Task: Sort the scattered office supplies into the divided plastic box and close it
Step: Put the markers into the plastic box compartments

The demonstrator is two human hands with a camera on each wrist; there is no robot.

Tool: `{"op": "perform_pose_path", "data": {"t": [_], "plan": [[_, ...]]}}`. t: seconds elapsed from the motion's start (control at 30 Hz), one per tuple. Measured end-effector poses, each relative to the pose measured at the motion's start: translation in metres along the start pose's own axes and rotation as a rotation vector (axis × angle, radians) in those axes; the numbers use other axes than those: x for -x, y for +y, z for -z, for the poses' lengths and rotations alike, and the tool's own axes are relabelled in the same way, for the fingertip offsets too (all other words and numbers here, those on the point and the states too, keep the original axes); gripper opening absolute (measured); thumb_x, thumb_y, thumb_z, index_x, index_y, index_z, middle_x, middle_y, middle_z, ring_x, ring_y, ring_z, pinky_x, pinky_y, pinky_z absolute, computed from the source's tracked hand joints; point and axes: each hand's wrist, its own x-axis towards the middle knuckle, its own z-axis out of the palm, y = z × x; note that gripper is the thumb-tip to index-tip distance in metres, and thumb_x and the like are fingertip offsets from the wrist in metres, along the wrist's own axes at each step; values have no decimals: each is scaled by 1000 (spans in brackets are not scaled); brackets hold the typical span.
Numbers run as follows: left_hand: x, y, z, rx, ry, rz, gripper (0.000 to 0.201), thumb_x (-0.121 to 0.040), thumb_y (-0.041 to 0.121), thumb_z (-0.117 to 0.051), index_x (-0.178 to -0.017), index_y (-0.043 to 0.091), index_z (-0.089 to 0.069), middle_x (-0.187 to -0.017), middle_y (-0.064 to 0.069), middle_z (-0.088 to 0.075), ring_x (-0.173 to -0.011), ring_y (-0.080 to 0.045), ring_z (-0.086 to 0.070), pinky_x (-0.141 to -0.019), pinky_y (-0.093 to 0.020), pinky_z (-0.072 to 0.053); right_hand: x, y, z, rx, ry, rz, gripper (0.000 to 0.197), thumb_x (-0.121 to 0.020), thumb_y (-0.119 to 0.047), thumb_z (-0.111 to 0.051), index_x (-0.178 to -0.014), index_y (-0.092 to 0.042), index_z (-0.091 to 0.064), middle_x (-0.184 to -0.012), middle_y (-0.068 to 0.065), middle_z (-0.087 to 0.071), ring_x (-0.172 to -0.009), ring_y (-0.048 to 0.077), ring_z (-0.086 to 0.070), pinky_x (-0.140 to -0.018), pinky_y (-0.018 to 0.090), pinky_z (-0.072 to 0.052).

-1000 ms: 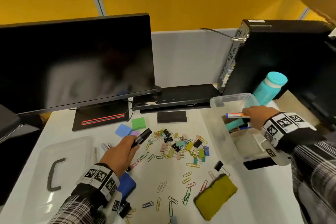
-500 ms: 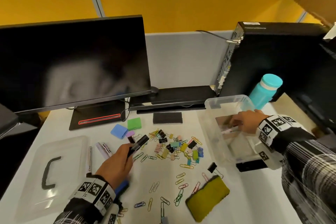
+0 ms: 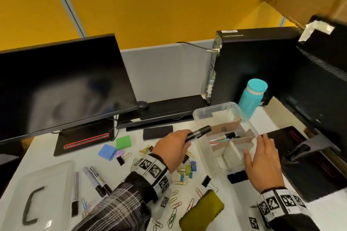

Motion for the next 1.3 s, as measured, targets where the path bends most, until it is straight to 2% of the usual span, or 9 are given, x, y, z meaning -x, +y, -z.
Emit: {"op": "perform_pose_path", "data": {"t": [0.2,0.37,0.47,0.67,0.77,0.9,1.03,1.13,1.3], "plan": [[-92,64,-36,-306,-244,-176,27,-92,15,-49,-119,10,-52,-113,-13,-61,-105,-31,-58,-86,-41,-48,2,1,-9,-22,25,-32,63,-95,-35,-34,-147,-4,-18,-157,13,-14,-145,28,-10,-119,43,-8],[-125,71,-58,-254,-331,-160,32,-94,19,-49,-124,8,-51,-123,-16,-58,-113,-33,-56,-95,-38,-44,2,1,-9,-22,30,-24,62,-95,-35,-34,-147,-5,-18,-157,12,-15,-145,27,-9,-119,44,-10],[-123,65,-54,-208,-301,-156,31,-91,7,-48,-123,6,-52,-122,-16,-57,-112,-33,-56,-93,-38,-44,1,3,-11,-21,37,-20,62,-95,-33,-37,-147,-4,-20,-156,13,-18,-145,28,-11,-119,45,-12],[-45,13,-32,87,-12,-90,29,-97,18,-42,-123,22,-53,-120,2,-59,-106,-16,-58,-92,-32,-48,3,-1,-6,13,39,-12,60,-95,-33,-35,-146,-4,-22,-155,15,-19,-144,32,-11,-117,53,-12],[11,-42,-30,107,51,36,27,-97,24,-43,-121,28,-54,-117,10,-59,-105,-8,-56,-91,-28,-48,10,-19,-2,-98,104,113,57,-95,-32,-30,-145,-6,-24,-154,14,-22,-144,30,-11,-117,51,-8],[95,-131,-31,48,50,297,25,-96,25,-44,-117,29,-58,-113,9,-61,-104,-11,-57,-88,-24,-46,26,-68,-6,-242,82,367,56,-88,-35,-32,-139,-11,-35,-151,8,-29,-144,25,-13,-117,45,-12],[169,-203,-11,6,88,474,28,-91,12,-47,-111,20,-65,-109,-1,-65,-100,-23,-59,-88,-31,-47,50,-133,-38,-321,14,609,40,-89,-32,-35,-123,-16,-47,-133,5,-46,-130,25,-34,-110,35,-25],[202,-247,11,-110,55,493,32,-87,5,-50,-110,20,-65,-111,-1,-62,-97,-23,-56,-81,-31,-48,69,-187,-76,-301,-126,727,28,-89,-28,-38,-109,-19,-54,-112,-1,-54,-107,15,-41,-94,22,-31],[210,-297,25,-285,-116,308,43,-59,5,-78,-92,31,-67,-98,7,-65,-80,-16,-62,-61,-26,-54,95,-272,-139,-239,-410,807,30,-87,-32,-32,-97,-16,-56,-99,0,-53,-94,18,-47,-78,33,-47]]}}
